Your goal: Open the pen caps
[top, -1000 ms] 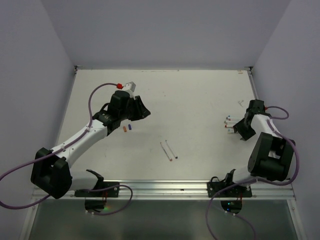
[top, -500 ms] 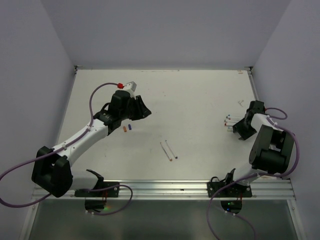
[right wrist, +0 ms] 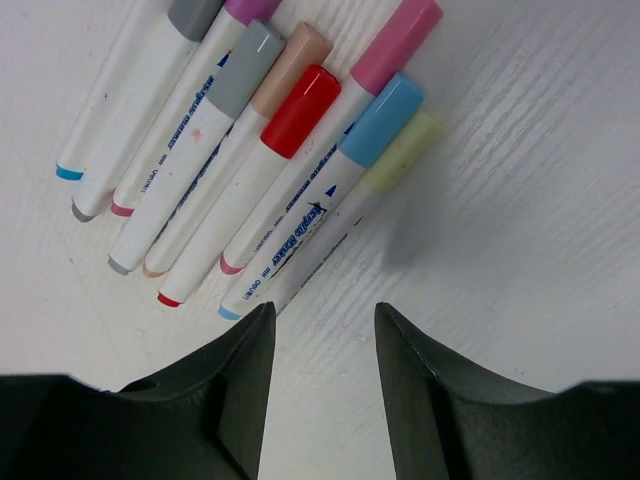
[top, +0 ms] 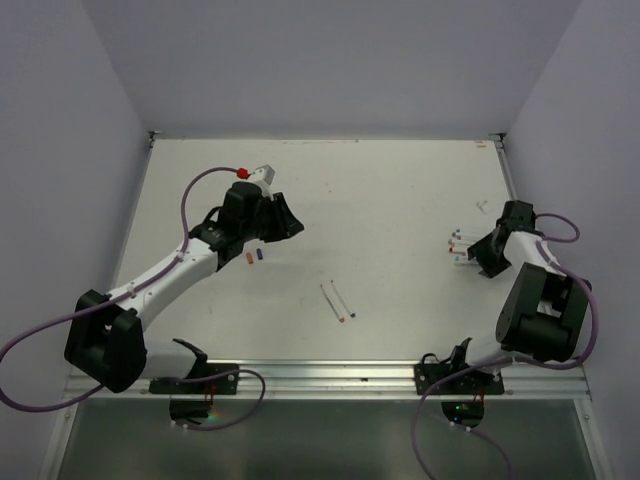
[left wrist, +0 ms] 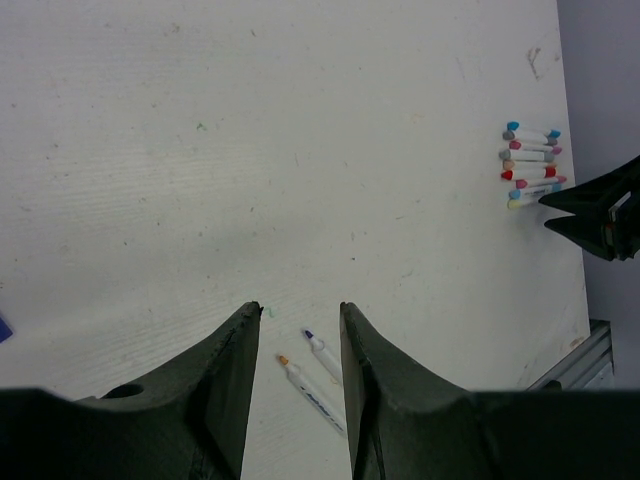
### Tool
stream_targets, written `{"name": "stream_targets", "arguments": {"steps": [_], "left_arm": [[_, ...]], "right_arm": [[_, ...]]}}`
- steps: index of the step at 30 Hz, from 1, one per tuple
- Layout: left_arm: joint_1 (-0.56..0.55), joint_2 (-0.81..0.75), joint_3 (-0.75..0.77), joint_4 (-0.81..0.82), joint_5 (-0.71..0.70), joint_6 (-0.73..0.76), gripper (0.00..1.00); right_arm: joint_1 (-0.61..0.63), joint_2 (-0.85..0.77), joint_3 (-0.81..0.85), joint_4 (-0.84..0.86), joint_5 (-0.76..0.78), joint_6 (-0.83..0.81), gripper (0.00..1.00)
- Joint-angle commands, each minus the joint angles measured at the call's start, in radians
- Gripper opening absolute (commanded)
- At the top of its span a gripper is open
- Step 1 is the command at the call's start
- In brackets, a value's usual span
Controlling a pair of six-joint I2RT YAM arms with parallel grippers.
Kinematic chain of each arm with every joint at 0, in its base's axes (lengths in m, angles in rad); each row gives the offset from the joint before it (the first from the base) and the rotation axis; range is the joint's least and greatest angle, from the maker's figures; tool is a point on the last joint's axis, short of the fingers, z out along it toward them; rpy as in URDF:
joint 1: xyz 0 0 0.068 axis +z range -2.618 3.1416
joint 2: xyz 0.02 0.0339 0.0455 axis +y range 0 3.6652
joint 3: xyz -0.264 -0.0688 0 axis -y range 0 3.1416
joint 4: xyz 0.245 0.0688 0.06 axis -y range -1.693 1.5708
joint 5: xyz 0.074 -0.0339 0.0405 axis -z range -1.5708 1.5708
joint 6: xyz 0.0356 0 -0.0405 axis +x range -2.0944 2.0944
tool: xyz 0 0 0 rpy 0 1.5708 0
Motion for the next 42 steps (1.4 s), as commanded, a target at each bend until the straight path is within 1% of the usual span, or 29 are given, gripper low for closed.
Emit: {"name": "stream_targets", "arguments": {"steps": [1, 17, 20, 22, 31, 36, 42], "left_arm": [[-0.009, 0.0, -0.001, 0.037, 0.014, 0.026, 0.41], [-0.01, 0.001, 0.002, 0.028, 0.006, 0.033, 0.41], [-0.012, 0.006, 0.002, 0.031, 0.006, 0.034, 0.41], [-0.012, 0.004, 0.0, 0.031, 0.009, 0.034, 0.41], [-0.018, 0.006, -0.001, 0.037, 0.013, 0.033, 0.41], [-0.021, 0.006, -0.003, 0.035, 0.014, 0.033, 0.41], [-0.021, 0.006, -0.006, 0.034, 0.011, 0.036, 0.41]], "right_arm": [[-0.01, -0.009, 0.026, 0.009, -0.004, -0.001, 0.48], [-0.019, 0.091, 0.04, 0.057, -0.01, 0.014, 0.48], [-0.019, 0.091, 0.035, 0.061, -0.01, 0.011, 0.48], [-0.019, 0.077, 0.029, 0.066, -0.037, 0.006, 0.47], [-0.025, -0.008, 0.029, 0.037, -0.019, 0.005, 0.48], [-0.027, 0.031, 0.046, 0.034, -0.016, 0.01, 0.48], [-0.028, 0.054, 0.023, 0.058, -0.004, 0.02, 0.48]]}}
